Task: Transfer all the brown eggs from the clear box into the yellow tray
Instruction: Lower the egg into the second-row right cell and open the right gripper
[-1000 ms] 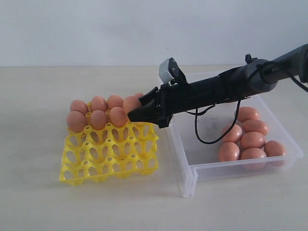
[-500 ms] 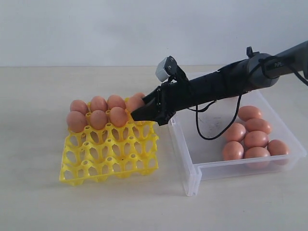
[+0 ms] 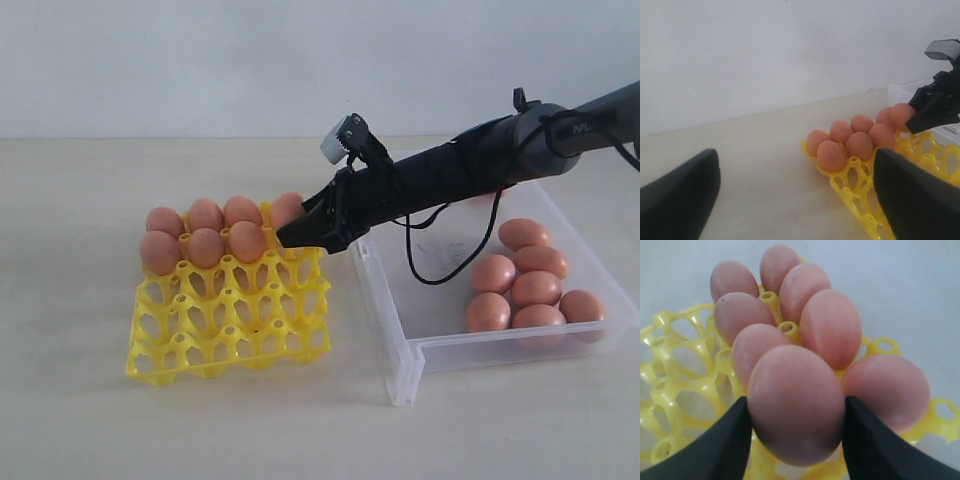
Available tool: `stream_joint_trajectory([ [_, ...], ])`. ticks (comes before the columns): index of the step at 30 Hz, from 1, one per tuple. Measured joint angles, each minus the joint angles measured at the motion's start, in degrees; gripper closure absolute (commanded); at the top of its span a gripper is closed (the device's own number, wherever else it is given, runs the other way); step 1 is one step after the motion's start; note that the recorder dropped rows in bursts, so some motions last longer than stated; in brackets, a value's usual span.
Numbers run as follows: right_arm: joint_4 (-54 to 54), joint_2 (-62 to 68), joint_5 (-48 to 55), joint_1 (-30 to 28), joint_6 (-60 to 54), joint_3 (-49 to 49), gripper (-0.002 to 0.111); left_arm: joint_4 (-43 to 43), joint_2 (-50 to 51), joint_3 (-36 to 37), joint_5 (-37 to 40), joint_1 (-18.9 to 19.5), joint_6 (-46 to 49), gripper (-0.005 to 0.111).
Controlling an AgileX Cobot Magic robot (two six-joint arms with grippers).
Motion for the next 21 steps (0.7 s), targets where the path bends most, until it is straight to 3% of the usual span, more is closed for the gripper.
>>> stream_joint_trajectory([
  [8, -2.7, -0.2, -0.1, 0.4, 1.7, -0.1, 0.109, 0.0, 0.0, 0.0, 0.0, 0.0, 0.0, 0.029],
  [13, -5.0, -0.8, -7.7, 3.4, 3.8, -0.1, 0.104, 0.0, 0.0, 0.0, 0.0, 0.0, 0.0, 0.029],
  [18, -5.0, -0.8, -8.5, 3.4, 4.7, -0.1, 0.050, 0.0, 0.0, 0.0, 0.0, 0.0, 0.0, 0.029],
  [19, -5.0, -0.8, -8.6, 3.4, 5.0, -0.1, 0.043, 0.0, 0.0, 0.0, 0.0, 0.0, 0.0, 0.029],
  [21, -4.9, -0.8, -10.0, 3.5, 5.5, -0.1, 0.041, 0.0, 0.0, 0.0, 0.0, 0.0, 0.0, 0.029],
])
